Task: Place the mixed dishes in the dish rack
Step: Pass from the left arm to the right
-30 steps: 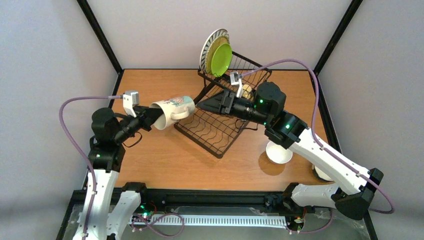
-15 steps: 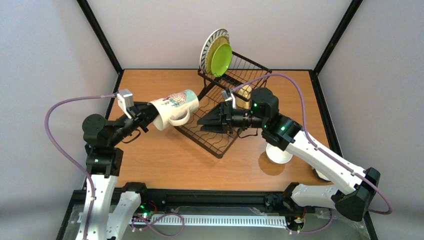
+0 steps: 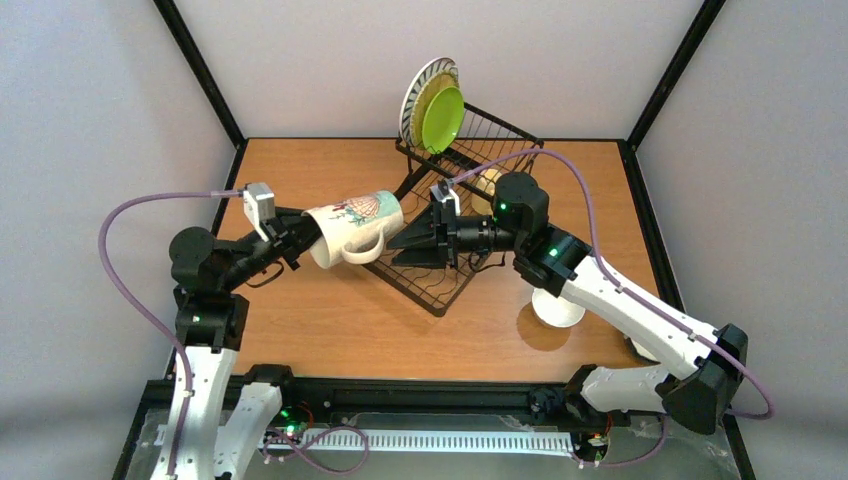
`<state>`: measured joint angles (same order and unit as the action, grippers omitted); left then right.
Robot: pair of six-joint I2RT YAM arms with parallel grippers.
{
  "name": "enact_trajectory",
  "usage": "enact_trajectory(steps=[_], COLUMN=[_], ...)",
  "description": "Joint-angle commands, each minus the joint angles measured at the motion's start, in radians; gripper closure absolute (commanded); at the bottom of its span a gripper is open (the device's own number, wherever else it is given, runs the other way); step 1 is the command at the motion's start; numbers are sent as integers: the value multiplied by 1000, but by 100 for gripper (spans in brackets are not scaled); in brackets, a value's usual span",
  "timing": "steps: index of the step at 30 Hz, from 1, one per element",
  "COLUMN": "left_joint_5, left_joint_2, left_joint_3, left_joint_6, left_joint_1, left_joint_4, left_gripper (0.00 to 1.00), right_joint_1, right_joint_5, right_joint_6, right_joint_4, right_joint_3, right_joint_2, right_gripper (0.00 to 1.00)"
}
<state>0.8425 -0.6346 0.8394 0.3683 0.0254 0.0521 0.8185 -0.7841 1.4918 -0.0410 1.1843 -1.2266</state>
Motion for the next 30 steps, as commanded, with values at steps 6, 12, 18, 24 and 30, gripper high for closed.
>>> enact_trajectory(steps=[6,12,18,24,30], left_joint_5=[28,28,16,9,-2], left_joint_2=[15,17,16,1,-25], left_joint_3=[20,16,18,17,24], left_joint_6=[-12,-28,-47,-67,-76], left_joint_1=[6,6,6,5,11], left_joint_4=[-110,-104,-101,-103,-123], left_gripper=[100,100,100,100,100], right_joint_1=[-5,-5,12,33,75], right_joint_5=[-30,-18,-3,10,25], right_joint_6=[68,87,92,92,96], right_joint_4=[72,83,74,59,56], right_joint_3=[15,27,64,120,162], right_joint_2=[-29,-52,-89,-140,-192], right_gripper=[1,1,1,1,1])
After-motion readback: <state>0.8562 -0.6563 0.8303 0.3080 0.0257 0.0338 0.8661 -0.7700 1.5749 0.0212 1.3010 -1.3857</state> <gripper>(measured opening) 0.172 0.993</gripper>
